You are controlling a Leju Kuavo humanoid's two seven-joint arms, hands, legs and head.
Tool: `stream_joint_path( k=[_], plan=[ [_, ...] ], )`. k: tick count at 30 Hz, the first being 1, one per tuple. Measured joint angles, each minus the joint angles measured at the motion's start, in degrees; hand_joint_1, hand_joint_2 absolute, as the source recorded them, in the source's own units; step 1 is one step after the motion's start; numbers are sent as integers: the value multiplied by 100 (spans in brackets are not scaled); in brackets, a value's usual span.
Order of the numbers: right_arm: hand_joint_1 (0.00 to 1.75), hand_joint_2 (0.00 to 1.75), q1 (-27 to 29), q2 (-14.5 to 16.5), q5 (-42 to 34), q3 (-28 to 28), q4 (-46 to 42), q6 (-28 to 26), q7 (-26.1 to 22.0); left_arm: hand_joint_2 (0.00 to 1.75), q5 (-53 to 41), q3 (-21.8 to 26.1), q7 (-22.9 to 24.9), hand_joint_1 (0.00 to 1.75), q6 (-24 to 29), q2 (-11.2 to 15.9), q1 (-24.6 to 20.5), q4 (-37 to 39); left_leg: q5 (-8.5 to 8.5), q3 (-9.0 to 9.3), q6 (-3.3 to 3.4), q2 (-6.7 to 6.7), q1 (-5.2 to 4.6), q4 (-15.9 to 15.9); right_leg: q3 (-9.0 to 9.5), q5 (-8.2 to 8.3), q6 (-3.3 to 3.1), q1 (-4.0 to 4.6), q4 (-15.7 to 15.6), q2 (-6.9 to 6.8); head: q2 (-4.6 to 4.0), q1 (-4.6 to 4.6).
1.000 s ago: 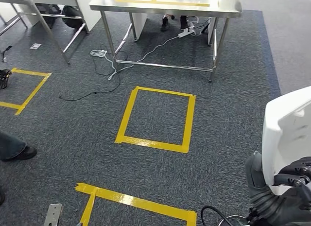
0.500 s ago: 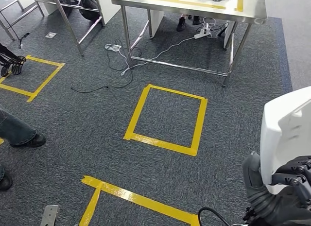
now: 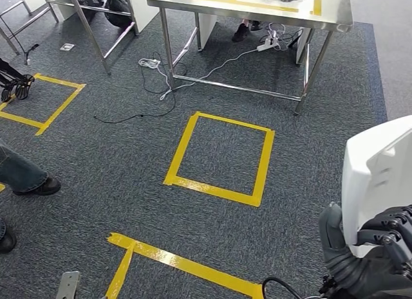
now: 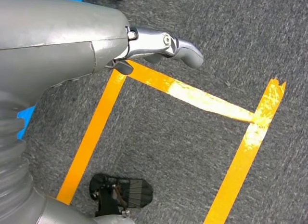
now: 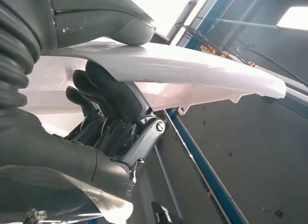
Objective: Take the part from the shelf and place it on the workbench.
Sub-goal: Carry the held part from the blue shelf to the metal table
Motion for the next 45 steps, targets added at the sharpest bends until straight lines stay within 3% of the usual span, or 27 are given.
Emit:
stream_joint_path(
  k=[8, 11, 13, 15, 17, 18, 19, 21, 23, 24, 27, 29, 30, 32, 33, 34, 35, 37, 38, 40, 43, 45],
  plan=[
    [175, 175, 7, 0, -17, 0, 8, 0, -4, 175, 0, 0, -3, 0, -8, 4, 1, -1, -26, -3, 41, 2, -21, 28, 9, -1, 41, -22, -3, -2, 0, -2],
    [175, 175, 8, 1, -31, 3, 8, 0, -7, 175, -1, 0, -6, 0, -10, 4, 7, -1, -48, 11, 100, -10, -38, 4, 43, -13, 107, -39, -38, -24, 1, -3],
    [175, 175, 13, 1, -39, 7, 8, 0, -7, 175, -2, 1, -11, 0, -11, 0, 11, -1, -22, 95, 160, -34, -15, -104, 22, -100, 145, -44, 57, 85, 1, 9],
    [175, 175, 24, 0, -46, 7, 9, 0, -7, 175, -3, 2, -15, 0, -11, -7, 6, 0, 6, 169, 210, -63, 12, -185, -253, -368, 144, -47, 593, 296, 0, 41],
    [175, 175, 37, 0, -50, 4, 9, 0, -7, 175, -4, 3, -15, 0, -12, -6, 1, 0, -4, 179, 228, -97, 6, -186, -729, -645, 132, -46, 1383, 397, 0, 61],
    [175, 175, 43, 0, -52, 3, 9, 0, -7, 175, -5, 3, -15, 0, -13, -5, 4, -1, -18, 186, 227, -118, 0, -182, -909, -657, 126, -46, 1621, 408, 0, 62],
    [175, 175, 48, 1, -56, 1, 9, 0, -7, 175, -5, 4, -15, 0, -14, -4, 5, -1, -36, 202, 218, -143, -4, -176, -981, -542, 118, -46, 1634, 410, 0, 63],
    [175, 175, 51, 2, -67, -2, 7, 0, -7, 175, -9, 5, -15, 0, -20, -11, 7, 0, -94, 263, 181, -193, -2, -157, -782, -44, 86, -47, 1009, 412, 0, 68],
    [175, 175, 50, 2, -79, -8, 2, -1, -8, 175, -11, 5, -15, 0, -24, -14, 5, 0, -162, 304, 121, -224, -13, -124, -472, 251, 49, -38, 320, 433, 1, 66],
    [175, 175, 51, 2, -83, -11, -1, -1, -9, 175, -11, 6, -15, 0, -24, -12, 5, -1, -184, 307, 89, -231, -16, -111, -390, 273, 30, -30, 164, 445, 1, 60],
    [175, 175, 55, 4, -82, -15, -8, 0, -13, 175, -10, 7, -15, 0, -24, -5, 0, 0, -221, 313, -1, -232, 1, -96, -333, 227, -55, -13, 122, 458, 2, 49],
    [175, 175, 55, 10, -80, -16, -11, 0, -15, 175, -11, 5, -15, 0, -24, -10, -8, 0, -345, 234, -69, -205, 15, 122, -275, 207, -124, -30, 96, 437, 1, 27],
    [175, 175, 55, 14, -79, -17, -13, 0, -16, 175, -11, 5, -15, 0, -24, -10, -11, -1, -477, 91, -99, -191, 23, 415, -243, 189, -155, -38, 87, 421, 1, 15],
    [175, 175, 56, 15, -79, -20, -13, 0, -17, 175, -11, 5, -15, 0, -24, -5, -11, -1, -773, -363, -141, -180, 36, 1242, -193, 138, -195, -34, 87, 399, 1, -1],
    [175, 175, 56, 15, -79, -21, -13, 0, -17, 175, -11, 6, -15, 0, -24, -1, -3, -1, -825, -556, -150, -180, 41, 1542, -164, 112, -198, -33, 88, 397, 1, -2],
    [175, 175, 56, 15, -80, -22, -13, 0, -16, 175, -11, 7, -15, 0, -24, 1, 4, -1, -761, -662, -152, -180, 44, 1649, -127, 82, -193, -33, 88, 398, 1, -3],
    [175, 175, 56, 15, -80, -23, -14, 0, -16, 175, -11, 8, -15, 0, -24, 3, 8, -1, -573, -654, -146, -178, 46, 1516, -76, 47, -185, -34, 88, 399, 0, -3],
    [175, 175, 55, 15, -81, -24, -15, 0, -16, 175, -11, 9, -15, 0, -22, 7, 9, 0, -72, -379, -112, -160, 43, 777, 25, -38, -149, -32, 80, 397, 0, -1],
    [175, 175, 53, 15, -81, -25, -16, 0, -17, 175, -10, 8, -14, 0, -21, 8, 6, -1, 76, -227, -86, -148, 30, 426, 64, -83, -117, -22, 78, 398, 0, -3],
    [175, 175, 52, 15, -85, -31, -22, 0, -17, 175, -8, 8, -9, 0, -18, 9, -6, -1, 74, -86, -27, -126, 1, 119, 78, -135, -49, -4, 62, 392, 0, -11],
    [175, 175, 52, 15, -92, -49, -41, 0, -17, 175, -8, 9, -3, 0, -13, 7, 1, -1, 7, -39, 64, -134, 3, 36, 104, -193, 40, 0, 46, 374, 1, -15],
    [175, 175, 50, 15, -96, -68, -57, -1, -17, 175, -9, 9, -4, 0, -13, 4, 0, -1, -20, 27, 134, -140, 26, -15, -65, -402, 80, 1, 416, 389, 1, 4]
  ],
)
